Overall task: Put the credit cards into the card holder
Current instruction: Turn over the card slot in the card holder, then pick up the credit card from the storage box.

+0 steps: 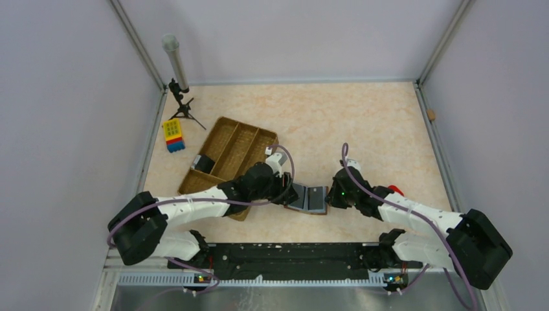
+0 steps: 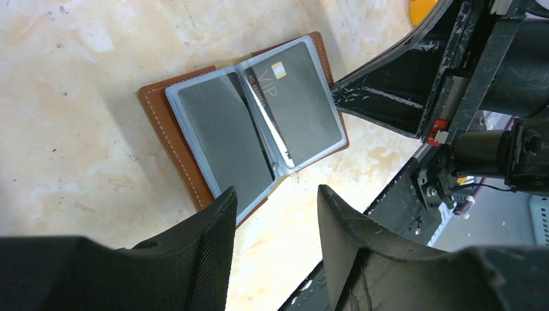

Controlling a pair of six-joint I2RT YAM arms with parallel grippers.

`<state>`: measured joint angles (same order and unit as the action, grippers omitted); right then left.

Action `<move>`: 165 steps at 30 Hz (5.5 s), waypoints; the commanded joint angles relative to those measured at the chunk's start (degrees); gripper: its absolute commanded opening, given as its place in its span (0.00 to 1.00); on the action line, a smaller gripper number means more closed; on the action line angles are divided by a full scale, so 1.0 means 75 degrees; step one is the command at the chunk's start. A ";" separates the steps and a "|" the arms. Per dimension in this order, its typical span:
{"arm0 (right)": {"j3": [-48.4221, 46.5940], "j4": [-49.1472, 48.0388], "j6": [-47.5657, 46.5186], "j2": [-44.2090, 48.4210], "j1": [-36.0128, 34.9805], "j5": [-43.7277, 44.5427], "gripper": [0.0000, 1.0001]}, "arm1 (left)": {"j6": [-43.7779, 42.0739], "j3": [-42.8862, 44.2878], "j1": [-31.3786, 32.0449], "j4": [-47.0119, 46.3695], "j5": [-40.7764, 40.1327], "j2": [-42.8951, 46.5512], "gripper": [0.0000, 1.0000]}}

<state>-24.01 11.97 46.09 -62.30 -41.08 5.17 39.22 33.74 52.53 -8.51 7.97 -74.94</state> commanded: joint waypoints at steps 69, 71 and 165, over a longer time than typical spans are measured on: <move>-0.0456 0.0063 -0.0249 0.0065 -0.0183 0.0169 0.00 | 0.0031 0.0660 -0.0115 0.0427 -0.0631 -0.0258 0.62; -0.0437 0.0079 -0.0250 0.0084 -0.0186 0.0202 0.00 | 0.0059 0.0604 -0.0114 0.0389 -0.0791 -0.0166 0.68; -0.0746 -0.0220 -0.2257 0.0893 0.1586 -0.1577 0.83 | -0.6948 0.3901 -0.7696 0.4674 0.0602 -0.1892 0.41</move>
<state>-30.24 11.94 29.12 -55.68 -29.95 -6.11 -12.14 60.47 -5.41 26.81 12.56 -88.36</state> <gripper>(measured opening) 0.829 0.412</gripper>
